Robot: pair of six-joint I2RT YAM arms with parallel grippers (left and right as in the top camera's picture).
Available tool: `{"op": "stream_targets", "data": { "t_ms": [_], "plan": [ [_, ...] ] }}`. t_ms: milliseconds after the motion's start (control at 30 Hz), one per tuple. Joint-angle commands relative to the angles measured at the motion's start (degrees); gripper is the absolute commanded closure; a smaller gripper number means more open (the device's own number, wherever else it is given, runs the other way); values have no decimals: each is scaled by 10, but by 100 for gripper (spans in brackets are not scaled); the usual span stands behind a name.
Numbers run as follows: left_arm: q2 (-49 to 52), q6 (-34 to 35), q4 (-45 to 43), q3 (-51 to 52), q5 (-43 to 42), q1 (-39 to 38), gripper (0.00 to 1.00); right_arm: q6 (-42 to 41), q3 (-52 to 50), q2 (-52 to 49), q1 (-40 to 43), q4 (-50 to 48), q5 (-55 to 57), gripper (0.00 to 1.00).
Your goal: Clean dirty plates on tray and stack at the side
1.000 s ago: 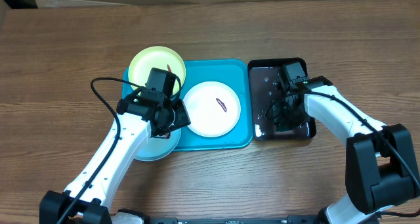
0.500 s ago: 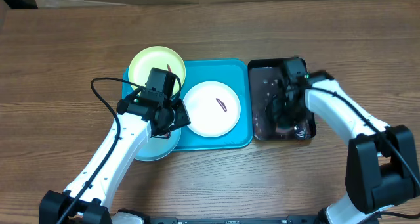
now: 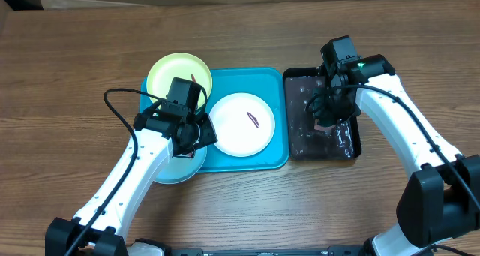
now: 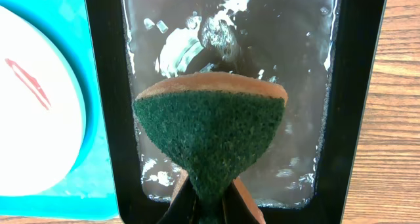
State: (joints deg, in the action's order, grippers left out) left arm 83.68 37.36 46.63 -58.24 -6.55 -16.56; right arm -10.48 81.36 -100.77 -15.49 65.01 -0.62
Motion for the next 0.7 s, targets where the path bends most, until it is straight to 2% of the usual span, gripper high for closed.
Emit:
{"op": "stream_targets", "data": {
  "t_ms": [0, 267, 433, 533, 667],
  "plan": [
    [12, 4, -2, 9, 10, -9, 54, 0, 8, 11, -3, -3, 3, 96],
    [52, 3, -47, 9, 11, -8, 57, 0, 3, 10, -3, -1, 3, 96],
    [69, 4, -92, 9, 10, -7, 65, 0, 3, 10, -3, -2, 4, 96],
    [75, 4, -90, 9, 11, -8, 69, 0, 3, 10, -3, -2, 4, 96],
    [90, 4, -93, 9, 24, -8, 68, 0, 3, 10, -3, -2, 4, 96]
  ]
}}
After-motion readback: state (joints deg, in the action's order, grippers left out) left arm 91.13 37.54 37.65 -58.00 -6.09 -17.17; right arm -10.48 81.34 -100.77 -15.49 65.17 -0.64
